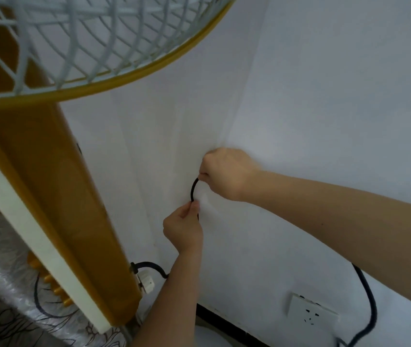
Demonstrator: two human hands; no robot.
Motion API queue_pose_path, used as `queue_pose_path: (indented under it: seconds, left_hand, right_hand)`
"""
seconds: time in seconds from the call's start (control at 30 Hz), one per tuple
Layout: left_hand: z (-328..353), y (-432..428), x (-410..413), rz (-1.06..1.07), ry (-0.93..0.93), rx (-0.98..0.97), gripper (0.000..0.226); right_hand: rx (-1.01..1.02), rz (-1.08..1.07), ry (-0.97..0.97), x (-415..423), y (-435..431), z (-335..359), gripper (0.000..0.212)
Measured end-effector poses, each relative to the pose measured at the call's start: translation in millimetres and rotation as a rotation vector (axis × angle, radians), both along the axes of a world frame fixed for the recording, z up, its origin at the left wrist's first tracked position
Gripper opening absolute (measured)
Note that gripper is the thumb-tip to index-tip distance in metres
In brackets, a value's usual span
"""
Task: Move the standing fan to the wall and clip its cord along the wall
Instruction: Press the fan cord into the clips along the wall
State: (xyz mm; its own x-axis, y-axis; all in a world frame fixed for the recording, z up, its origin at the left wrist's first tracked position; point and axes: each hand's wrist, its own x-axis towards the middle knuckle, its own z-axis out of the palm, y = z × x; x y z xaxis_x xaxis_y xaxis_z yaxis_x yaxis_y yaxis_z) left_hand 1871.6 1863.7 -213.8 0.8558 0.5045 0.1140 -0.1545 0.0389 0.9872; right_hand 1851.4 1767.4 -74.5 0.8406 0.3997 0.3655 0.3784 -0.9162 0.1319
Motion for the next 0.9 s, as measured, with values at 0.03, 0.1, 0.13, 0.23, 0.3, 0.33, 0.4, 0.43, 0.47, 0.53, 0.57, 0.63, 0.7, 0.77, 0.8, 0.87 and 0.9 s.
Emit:
queue_pose_path:
  seconds: [0.03, 0.1, 0.13, 0.23, 0.3, 0.33, 0.4, 0.43, 0.47, 0.53, 0.57, 0.63, 0.7, 0.77, 0.8, 0.87, 0.9]
  left_hand:
    - [2, 0, 0, 0.011, 0.007, -0.021, 0.006]
    - [3, -1, 2, 0.025, 0.021, -0.029, 0.013]
    - [2, -2, 4, 0.024, 0.020, -0.030, 0.015]
    - [4, -5, 3, 0.025, 0.022, -0.012, 0.017]
    - [4, -5, 3, 0.037, 0.024, 0.003, 0.017]
    - [4, -5, 3, 0.044, 0.026, 0.007, 0.017]
    - [4, -4, 3, 0.051, 0.027, 0.017, 0.016]
    - [4, -4, 3, 0.052, 0.026, 0.023, 0.016]
    - [4, -4, 3, 0.051, 0.025, 0.030, 0.015]
    - [4, -3, 3, 0.050, 0.031, 0.042, 0.015]
    - [3, -3, 3, 0.048, 0.035, 0.049, 0.015]
    - [3, -2, 4, 0.049, 0.041, 0.062, 0.014]
    - [4, -3, 4, 0.046, 0.043, 0.060, 0.014]
    - [3, -3, 4, 0.047, 0.041, 0.061, 0.012]
    - [3, -4, 4, 0.049, 0.038, 0.063, 0.011]
    - [3, -4, 4, 0.044, 0.033, 0.067, 0.010]
    - [3, -5, 4, 0.043, 0.034, 0.071, 0.010]
  right_hand:
    - [-0.021, -0.005, -0.010, -1, 1, 1, 0.018]
    - [-0.067, -0.012, -0.037, -2, 3, 3, 0.010]
    - [-0.086, -0.015, -0.053, -3, 3, 4, 0.009]
    - [-0.107, -0.025, -0.095, -5, 1, 10, 0.015]
    - [-0.127, -0.015, -0.112, -6, -1, 12, 0.028]
    - [-0.141, -0.008, -0.116, -6, -2, 12, 0.030]
    - [-0.163, 0.004, -0.122, -6, -4, 12, 0.030]
    - [-0.163, 0.008, -0.126, -6, -4, 12, 0.028]
    - [-0.156, 0.000, -0.127, -6, -4, 13, 0.023]
    - [-0.122, 0.002, -0.138, -6, -3, 16, 0.019]
    - [-0.109, 0.003, -0.144, -6, -3, 16, 0.020]
    - [-0.100, 0.011, -0.146, -8, -4, 17, 0.018]
    - [-0.107, 0.032, -0.166, -7, -6, 16, 0.024]
    - [-0.123, 0.020, -0.170, -9, -6, 15, 0.022]
    - [-0.126, 0.006, -0.178, -9, -6, 16, 0.022]
    - [-0.102, -0.035, -0.176, -9, -4, 18, 0.028]
    - [-0.081, -0.051, -0.169, -10, -4, 19, 0.027]
